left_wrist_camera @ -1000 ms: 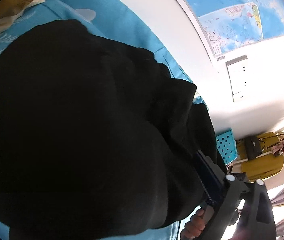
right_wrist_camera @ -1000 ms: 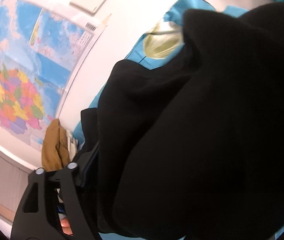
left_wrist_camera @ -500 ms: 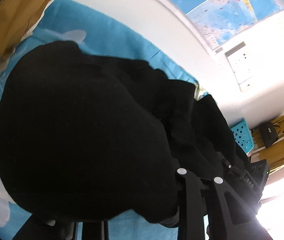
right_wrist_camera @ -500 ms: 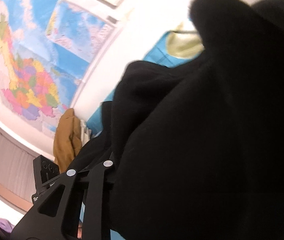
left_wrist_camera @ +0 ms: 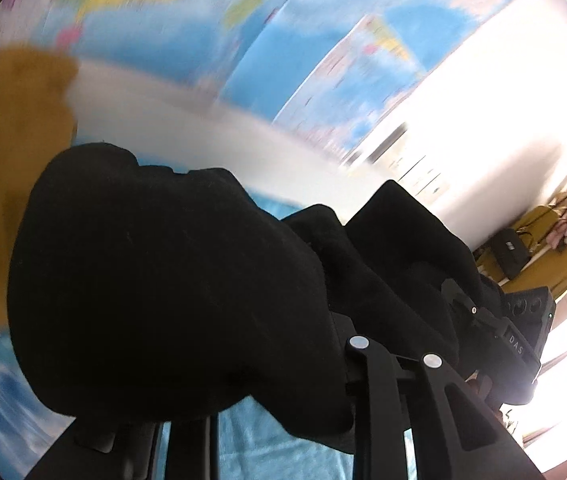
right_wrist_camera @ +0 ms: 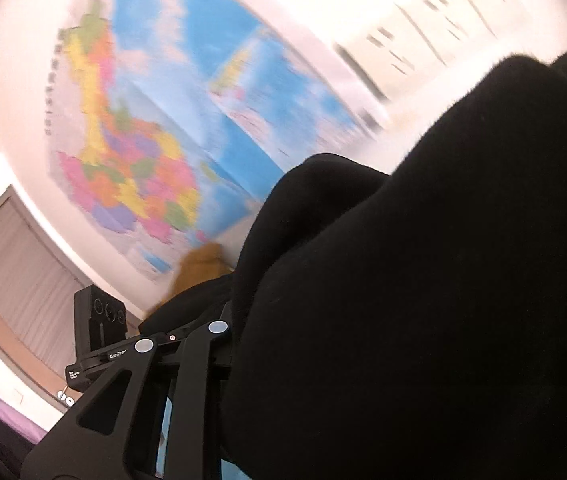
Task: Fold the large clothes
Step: 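Carry the lifted jacket bundle with both grippers over the mustard clothes stack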
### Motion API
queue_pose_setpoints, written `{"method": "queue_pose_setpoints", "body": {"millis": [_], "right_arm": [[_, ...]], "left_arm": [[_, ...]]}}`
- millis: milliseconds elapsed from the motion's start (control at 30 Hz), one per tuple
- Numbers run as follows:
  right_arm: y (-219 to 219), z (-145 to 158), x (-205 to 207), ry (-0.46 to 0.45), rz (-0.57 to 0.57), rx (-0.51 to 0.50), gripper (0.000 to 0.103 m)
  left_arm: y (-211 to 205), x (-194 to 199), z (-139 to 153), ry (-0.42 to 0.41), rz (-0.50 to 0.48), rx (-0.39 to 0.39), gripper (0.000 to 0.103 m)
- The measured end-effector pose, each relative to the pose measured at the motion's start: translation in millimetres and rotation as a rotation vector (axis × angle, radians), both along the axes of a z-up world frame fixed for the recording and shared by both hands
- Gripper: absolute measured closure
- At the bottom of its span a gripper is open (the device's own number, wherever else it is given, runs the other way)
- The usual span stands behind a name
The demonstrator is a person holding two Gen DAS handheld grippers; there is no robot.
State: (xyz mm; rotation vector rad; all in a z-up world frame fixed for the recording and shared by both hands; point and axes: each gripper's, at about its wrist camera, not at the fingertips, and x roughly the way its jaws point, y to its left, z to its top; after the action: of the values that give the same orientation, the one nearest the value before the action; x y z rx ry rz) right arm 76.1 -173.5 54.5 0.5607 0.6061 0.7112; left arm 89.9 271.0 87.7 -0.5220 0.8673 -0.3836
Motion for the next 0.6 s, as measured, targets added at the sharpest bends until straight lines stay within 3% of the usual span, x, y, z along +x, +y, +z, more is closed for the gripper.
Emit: {"method": "queue_pose_setpoints", "body": {"millis": [267, 433, 600], "right_arm": [[51.2, 95.9, -10.0, -0.220, 0.087, 0.013, 0.081], [115.5, 141.5, 1.3, -0.291, 0.186, 0.044, 0.081], [197.9, 174.4, 13.4, -0.376, 0.285, 0.045, 0.081]], "left_arm": [[53.9, -9.3, 104.8, -0.192, 0.041, 0.035, 0.080], [110.4, -24.5, 154.7, -0.295, 0.145, 0.103, 0.080], [193.0, -24.2, 190.3, -0.331, 0.275, 0.174, 0.080]]}}
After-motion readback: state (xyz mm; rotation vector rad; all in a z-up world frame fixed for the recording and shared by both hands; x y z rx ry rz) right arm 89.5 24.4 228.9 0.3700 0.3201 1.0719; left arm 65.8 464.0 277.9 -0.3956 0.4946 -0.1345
